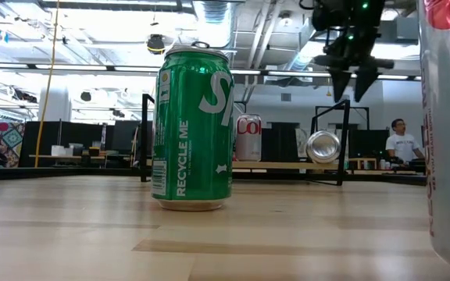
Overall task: Place canned beverage on shelf
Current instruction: Put the left silver soda can on the shelf aligned with the other silver soda can
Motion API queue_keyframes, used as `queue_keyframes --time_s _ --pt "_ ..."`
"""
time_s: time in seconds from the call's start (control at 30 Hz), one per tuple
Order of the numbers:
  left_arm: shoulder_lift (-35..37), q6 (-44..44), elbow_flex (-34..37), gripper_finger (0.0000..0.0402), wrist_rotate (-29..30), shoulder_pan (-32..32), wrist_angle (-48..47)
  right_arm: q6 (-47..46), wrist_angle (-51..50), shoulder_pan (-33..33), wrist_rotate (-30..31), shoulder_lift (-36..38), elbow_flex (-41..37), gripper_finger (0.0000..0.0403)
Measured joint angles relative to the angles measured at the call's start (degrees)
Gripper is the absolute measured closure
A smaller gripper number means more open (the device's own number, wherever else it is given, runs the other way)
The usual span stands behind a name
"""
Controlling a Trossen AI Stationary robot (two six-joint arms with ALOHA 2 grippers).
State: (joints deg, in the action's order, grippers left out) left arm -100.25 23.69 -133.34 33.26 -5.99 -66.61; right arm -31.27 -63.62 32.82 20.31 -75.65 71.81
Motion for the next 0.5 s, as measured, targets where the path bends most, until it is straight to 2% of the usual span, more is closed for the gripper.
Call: queue_keyframes --time_s 0.13,0.23,0.5 --pt "0.00 -0.58 0.00 0.0061 0.02 0.50 -0.05 3.07 4.50 -0.44 -5.54 -0.51 0.00 0.0143" --pt "0.00 -0.60 0.00 0.0061 0.02 0.73 -0.55 4.15 5.95 -1.11 -6.11 0.00 0.01 0.0143" --pt "-0.02 -0.60 0.00 0.0061 0.13 0.80 -2.05 -0.36 1.73 0.29 7.11 5.72 0.02 0.0143"
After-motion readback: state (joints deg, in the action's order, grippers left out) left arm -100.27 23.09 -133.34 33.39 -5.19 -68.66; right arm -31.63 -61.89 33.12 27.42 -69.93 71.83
